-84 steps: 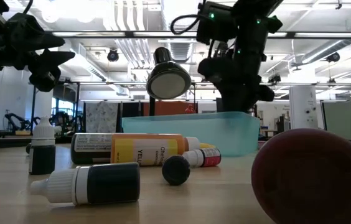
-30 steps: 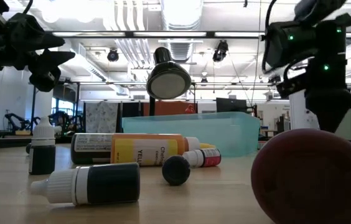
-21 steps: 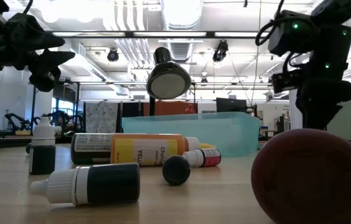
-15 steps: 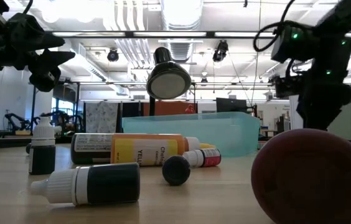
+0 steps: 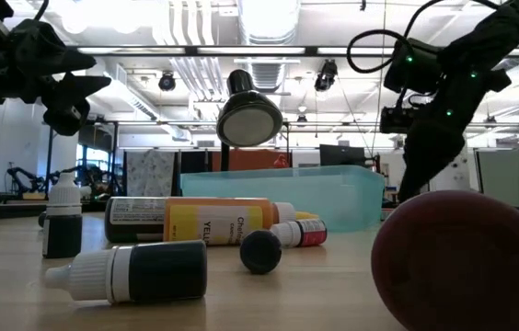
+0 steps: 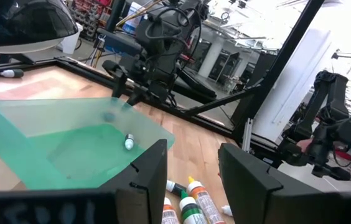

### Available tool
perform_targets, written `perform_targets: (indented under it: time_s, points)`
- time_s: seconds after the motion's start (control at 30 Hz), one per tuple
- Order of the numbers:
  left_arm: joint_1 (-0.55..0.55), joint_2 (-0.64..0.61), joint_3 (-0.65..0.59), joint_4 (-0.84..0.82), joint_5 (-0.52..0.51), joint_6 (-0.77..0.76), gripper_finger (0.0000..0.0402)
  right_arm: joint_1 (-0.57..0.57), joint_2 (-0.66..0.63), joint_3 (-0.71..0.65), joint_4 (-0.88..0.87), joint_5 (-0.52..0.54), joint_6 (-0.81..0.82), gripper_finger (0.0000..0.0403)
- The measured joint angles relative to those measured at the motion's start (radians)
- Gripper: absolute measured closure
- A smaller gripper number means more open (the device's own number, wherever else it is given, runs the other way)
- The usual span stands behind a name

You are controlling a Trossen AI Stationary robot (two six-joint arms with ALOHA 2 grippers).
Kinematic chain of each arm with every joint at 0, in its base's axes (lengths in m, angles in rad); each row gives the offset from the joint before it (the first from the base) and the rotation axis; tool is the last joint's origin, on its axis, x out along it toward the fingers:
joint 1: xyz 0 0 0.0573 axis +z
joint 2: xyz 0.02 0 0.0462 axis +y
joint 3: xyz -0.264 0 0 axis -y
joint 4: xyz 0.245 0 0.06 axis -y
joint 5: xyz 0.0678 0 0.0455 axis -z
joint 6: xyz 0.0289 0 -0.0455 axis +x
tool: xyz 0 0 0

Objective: Pick & Place food coloring
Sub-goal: Put the small red food coloring bottle into the green bin

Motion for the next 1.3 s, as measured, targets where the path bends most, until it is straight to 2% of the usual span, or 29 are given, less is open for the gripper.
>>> perform_targets:
  time_s: [0.17,0.53,0.67,1.07,1.3]
  points:
    - [0.0,0.0,0.0,0.0,0.0,0.0,0.0284,-0.007,0.033,-0.006,0.009,0.0,-0.036,0.0232]
    - [0.0,0.0,0.0,0.0,0.0,0.0,0.0284,-0.006,0.226,0.018,0.124,0.003,-0.041,0.0232]
    - [0.001,0.0,0.0,0.0,0.0,0.0,0.0284,-0.007,0.245,0.026,0.133,0.004,-0.041,0.0234]
    - [0.001,0.0,0.0,0.0,0.0,0.0,0.0284,-0.076,0.238,0.023,0.133,-0.039,-0.064,0.0334]
    - [0.001,0.0,0.0,0.0,0.0,0.0,0.0284,-0.108,0.238,0.023,0.128,-0.122,-0.036,0.0338]
